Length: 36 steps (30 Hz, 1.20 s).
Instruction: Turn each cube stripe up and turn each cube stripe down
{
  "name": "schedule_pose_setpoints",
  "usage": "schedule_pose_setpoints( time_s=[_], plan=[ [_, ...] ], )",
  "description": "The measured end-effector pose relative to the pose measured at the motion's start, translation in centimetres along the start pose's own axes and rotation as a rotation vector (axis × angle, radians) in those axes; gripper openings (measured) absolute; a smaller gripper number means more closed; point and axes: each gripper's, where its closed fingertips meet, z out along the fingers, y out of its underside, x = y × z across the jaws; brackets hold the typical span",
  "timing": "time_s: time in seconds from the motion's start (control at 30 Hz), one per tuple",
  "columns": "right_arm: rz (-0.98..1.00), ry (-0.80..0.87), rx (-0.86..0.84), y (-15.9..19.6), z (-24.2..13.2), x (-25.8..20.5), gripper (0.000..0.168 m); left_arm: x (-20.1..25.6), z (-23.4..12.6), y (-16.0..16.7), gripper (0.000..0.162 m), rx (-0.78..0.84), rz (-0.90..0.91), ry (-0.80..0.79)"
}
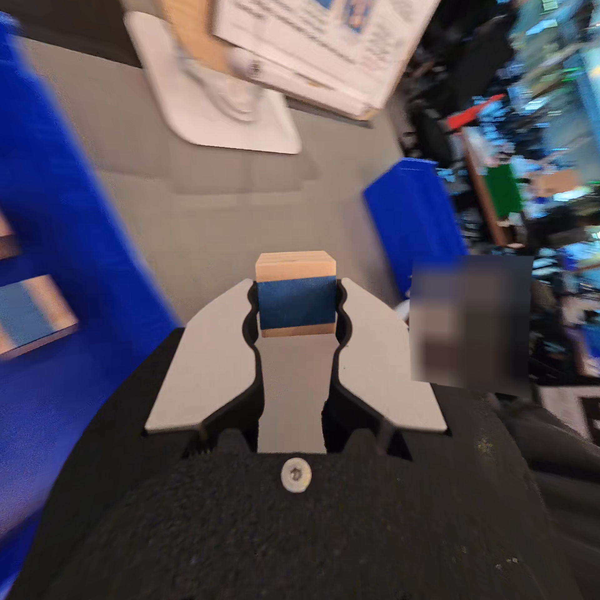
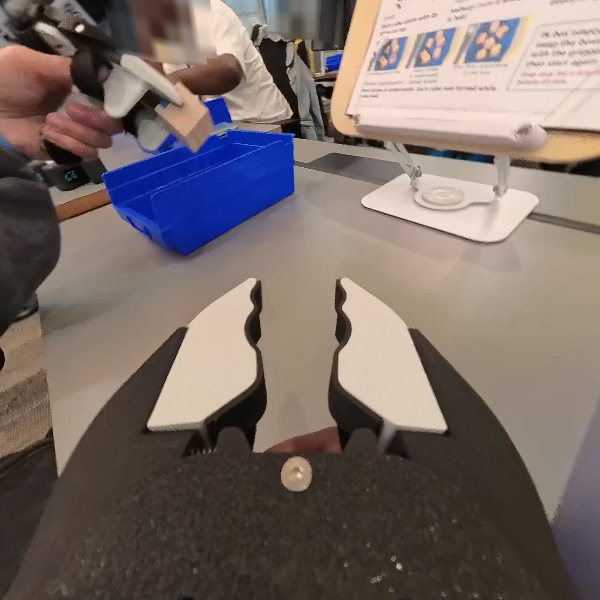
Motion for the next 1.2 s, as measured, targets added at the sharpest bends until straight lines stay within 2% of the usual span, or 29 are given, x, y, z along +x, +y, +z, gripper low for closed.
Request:
schedule_pose_setpoints(
  time_s=[0.2,0.33,0.5,0.6,0.67,0.77,0.87,0.93,1.0,1.07,1.2],
  plan=[
    [-0.211,-0.172,0.010,-2.3,2.6,-1.9,0.051,9.4,6.6,1.2,0.044,-0.095,-0.163,0.469],
    [-0.305,-0.213,0.064,-4.1,4.0,-2.5,0.059,14.4,9.6,3.1,0.044,-0.221,-0.301,0.720],
    [-0.342,-0.221,0.140,-6.2,3.9,-2.4,0.060,16.0,12.0,4.9,0.044,-0.312,-0.368,0.787],
    [-0.367,-0.234,0.138,-6.2,4.1,-2.3,0.056,16.4,12.4,5.5,0.044,-0.345,-0.397,0.812],
    [-0.392,-0.241,0.153,-6.3,4.1,-2.4,0.046,16.5,12.5,5.9,0.044,-0.357,-0.402,0.818],
    [-0.370,-0.272,0.167,-6.4,4.1,-2.7,0.046,16.5,12.2,6.0,0.045,-0.342,-0.376,0.826],
    [-0.341,-0.268,0.191,-6.8,3.8,-2.5,0.046,16.0,10.8,5.7,0.064,-0.273,-0.311,0.830],
    [-0.318,-0.261,0.186,-7.1,3.4,-2.2,0.046,15.1,9.4,5.4,0.067,-0.152,-0.232,0.796],
    [-0.305,-0.229,0.182,-7.5,2.8,-1.7,0.046,13.8,8.2,5.9,0.068,-0.011,-0.092,0.691],
    [-0.285,-0.208,0.175,-7.9,2.2,-1.5,0.046,11.8,7.9,7.1,0.068,0.131,0.085,0.486],
    [-0.266,-0.118,0.144,-8.9,0.7,-0.6,0.046,6.4,7.2,9.7,0.075,0.356,0.435,-0.040]
  ],
)
